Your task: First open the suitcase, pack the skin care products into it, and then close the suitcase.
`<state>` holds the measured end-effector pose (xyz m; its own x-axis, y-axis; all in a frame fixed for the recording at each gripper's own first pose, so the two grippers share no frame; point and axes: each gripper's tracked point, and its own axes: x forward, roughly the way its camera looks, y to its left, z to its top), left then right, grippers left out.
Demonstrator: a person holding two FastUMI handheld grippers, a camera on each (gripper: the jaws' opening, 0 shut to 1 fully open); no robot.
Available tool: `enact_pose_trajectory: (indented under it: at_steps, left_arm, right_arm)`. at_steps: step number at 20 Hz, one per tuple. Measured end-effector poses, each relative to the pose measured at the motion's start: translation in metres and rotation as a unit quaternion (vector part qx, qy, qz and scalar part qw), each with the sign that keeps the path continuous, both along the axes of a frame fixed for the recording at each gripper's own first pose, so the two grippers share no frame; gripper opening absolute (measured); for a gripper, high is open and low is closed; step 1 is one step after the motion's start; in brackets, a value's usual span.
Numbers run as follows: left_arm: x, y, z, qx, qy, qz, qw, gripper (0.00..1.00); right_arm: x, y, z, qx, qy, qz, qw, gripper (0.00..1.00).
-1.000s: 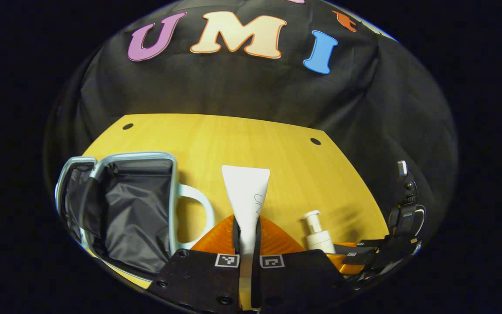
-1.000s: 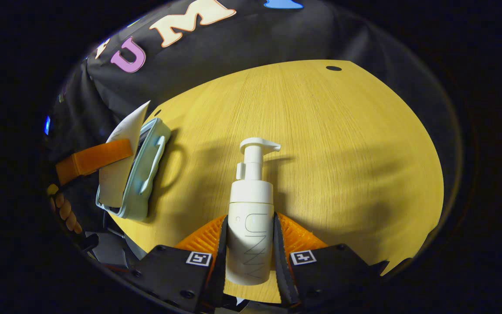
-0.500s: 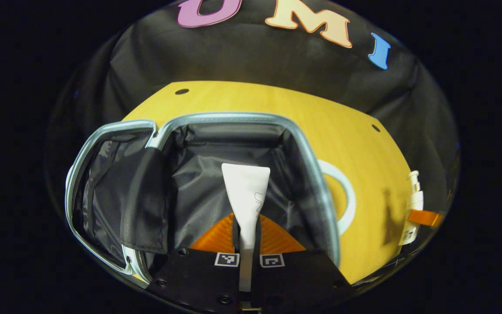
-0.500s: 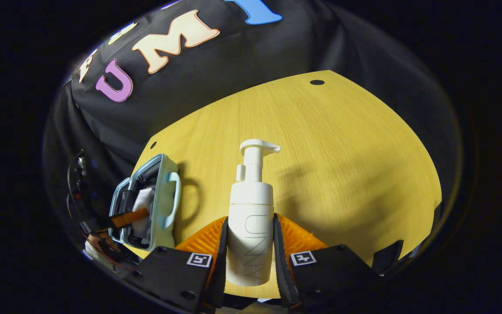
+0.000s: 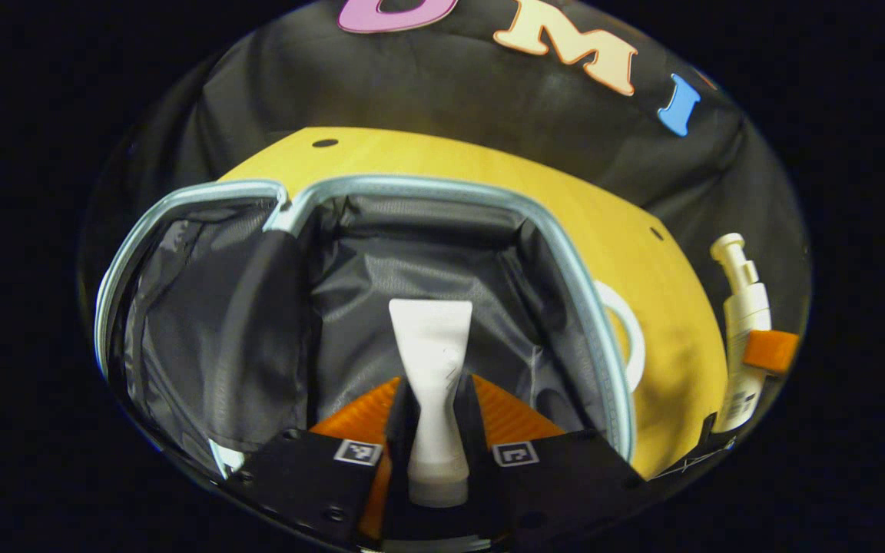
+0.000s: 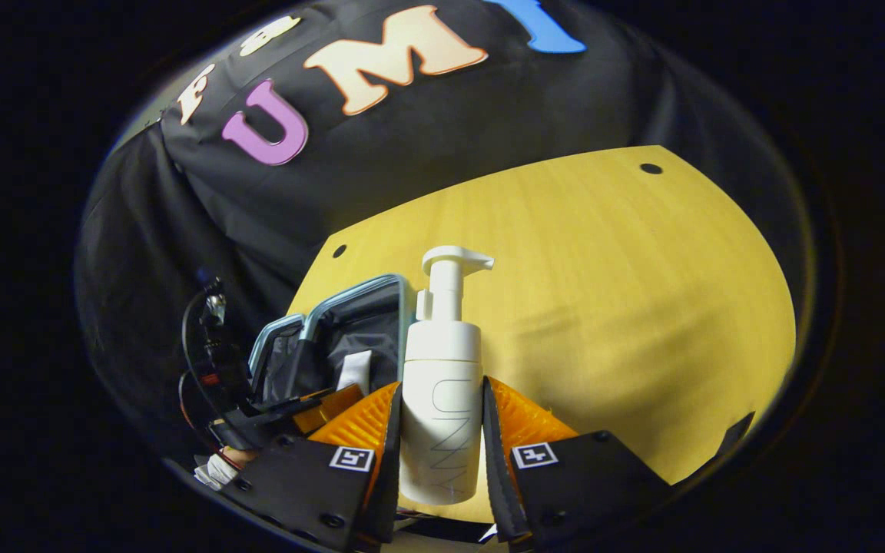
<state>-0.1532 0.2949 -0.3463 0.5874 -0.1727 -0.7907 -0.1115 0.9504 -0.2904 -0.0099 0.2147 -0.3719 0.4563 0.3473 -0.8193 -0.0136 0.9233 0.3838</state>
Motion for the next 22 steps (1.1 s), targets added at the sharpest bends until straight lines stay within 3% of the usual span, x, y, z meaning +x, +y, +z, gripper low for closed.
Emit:
enact_pose_trajectory:
  at_steps: [2,4,5,8,15,18,19,20,22]
  left_arm:
    - [0.013,0.011,0.046,-0.007,-0.051,-0.005,0.999,0.61]
    - [0.017,0.039,0.077,-0.004,-0.081,0.005,0.997,0.7]
    - [0.016,0.06,0.085,0.001,-0.089,0.017,0.996,0.65]
    - [-0.004,0.128,0.087,0.028,-0.09,0.058,0.994,0.65]
    - [-0.077,0.282,0.063,0.093,-0.037,0.16,0.982,0.65]
    - [-0.09,0.327,0.051,0.11,-0.01,0.185,0.976,0.65]
    - [-0.091,0.337,0.046,0.112,-0.003,0.19,0.975,0.7]
    - [-0.091,0.344,0.038,0.112,0.003,0.192,0.975,0.65]
    - [-0.089,0.355,0.034,0.117,0.012,0.191,0.974,0.7]
  right_arm:
    - [-0.003,0.039,-0.008,0.005,0.005,0.025,1.0,0.5]
    - [-0.006,0.075,-0.022,0.007,0.013,0.044,0.999,0.51]
    - [-0.006,0.091,-0.031,0.005,0.017,0.052,0.999,0.51]
    - [-0.014,0.125,-0.067,-0.005,0.043,0.069,0.997,0.51]
    - [-0.03,0.142,-0.13,-0.085,0.104,0.081,0.988,0.49]
    - [-0.035,0.14,-0.141,-0.116,0.125,0.082,0.982,0.53]
    - [-0.036,0.139,-0.144,-0.124,0.131,0.083,0.98,0.55]
    - [-0.037,0.139,-0.144,-0.128,0.136,0.083,0.979,0.57]
    - [-0.037,0.145,-0.136,-0.106,0.143,0.079,0.981,0.62]
